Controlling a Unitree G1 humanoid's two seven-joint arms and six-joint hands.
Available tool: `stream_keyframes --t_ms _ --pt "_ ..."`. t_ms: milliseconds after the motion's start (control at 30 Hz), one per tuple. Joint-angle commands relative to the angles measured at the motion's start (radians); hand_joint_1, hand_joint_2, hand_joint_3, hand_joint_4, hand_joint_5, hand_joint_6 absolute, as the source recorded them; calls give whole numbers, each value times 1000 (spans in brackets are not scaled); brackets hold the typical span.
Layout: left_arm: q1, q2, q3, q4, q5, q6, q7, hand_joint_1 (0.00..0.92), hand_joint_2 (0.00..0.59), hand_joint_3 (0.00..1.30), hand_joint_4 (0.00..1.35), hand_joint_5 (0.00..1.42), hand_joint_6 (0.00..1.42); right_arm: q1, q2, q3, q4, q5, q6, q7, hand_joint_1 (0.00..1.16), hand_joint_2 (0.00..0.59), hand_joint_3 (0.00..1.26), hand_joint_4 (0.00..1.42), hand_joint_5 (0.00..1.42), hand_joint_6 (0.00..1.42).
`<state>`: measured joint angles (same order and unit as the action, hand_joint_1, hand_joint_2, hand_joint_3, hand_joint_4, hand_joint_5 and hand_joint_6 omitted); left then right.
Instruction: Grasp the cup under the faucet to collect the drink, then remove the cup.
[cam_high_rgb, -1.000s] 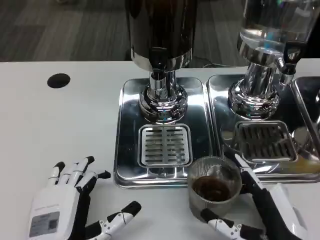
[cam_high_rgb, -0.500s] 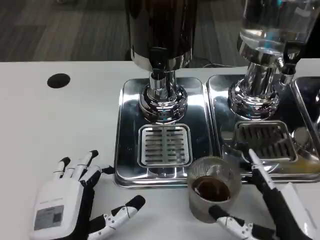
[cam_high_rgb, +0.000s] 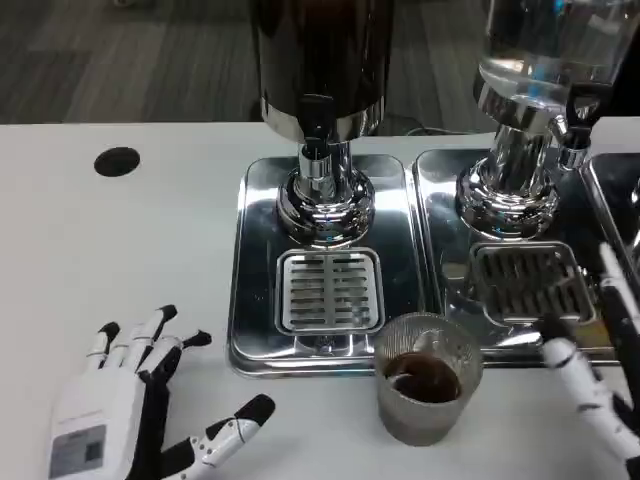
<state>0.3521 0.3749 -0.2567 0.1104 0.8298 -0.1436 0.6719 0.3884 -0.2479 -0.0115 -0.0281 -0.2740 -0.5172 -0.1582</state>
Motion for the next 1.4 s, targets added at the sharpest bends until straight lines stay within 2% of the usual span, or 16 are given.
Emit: stream_keyframes --t_ms 33,100,167,233,367,500,733,900,1067,1267,1400 --pt "25 -10 -6 -31 14 -19 29 0 102 359 0 180 57 -55 6 -22 -8 -240 128 -124 83 506 53 0 0 0" --pt "40 -16 -26 -54 48 -4 27 0 110 353 0 180 54 -108 -25 -7 31 -360 203 -156 69 544 62 0 0 0" --pt "58 -21 -47 -78 88 18 28 0 113 351 0 180 52 -145 -52 6 76 -423 238 -177 56 560 76 0 0 0" --pt "74 -22 -60 -95 120 35 28 0 115 337 0 180 51 -163 -72 21 110 -469 249 -205 51 575 83 0 0 0" --pt "92 -23 -69 -112 152 55 21 0 119 305 0 169 49 -177 -118 90 157 -603 261 -301 49 577 87 0 0 0" --pt "113 -15 -71 -141 178 67 41 0 120 282 0 169 48 -187 -144 148 183 -672 282 -341 49 579 91 0 0 0" --pt "142 -8 -82 -158 211 63 78 0 119 257 0 169 47 -167 -193 197 168 -698 281 -393 54 575 94 0 0 0" --pt "155 -20 -87 -168 224 73 88 0 119 253 0 169 47 -142 -221 204 148 -691 278 -421 54 566 95 0 0 0" --pt "171 -23 -91 -182 231 82 87 0 119 252 0 169 47 -140 -231 208 156 -677 277 -429 59 546 85 0 0 0" --pt "184 -32 -115 -207 292 129 84 0 119 252 0 169 47 -119 -231 219 155 -662 262 -455 63 531 83 0 0 0" --pt "185 -39 -126 -215 305 145 79 0 118 252 0 169 47 -110 -230 222 141 -659 259 -464 120 494 83 0 0 0"
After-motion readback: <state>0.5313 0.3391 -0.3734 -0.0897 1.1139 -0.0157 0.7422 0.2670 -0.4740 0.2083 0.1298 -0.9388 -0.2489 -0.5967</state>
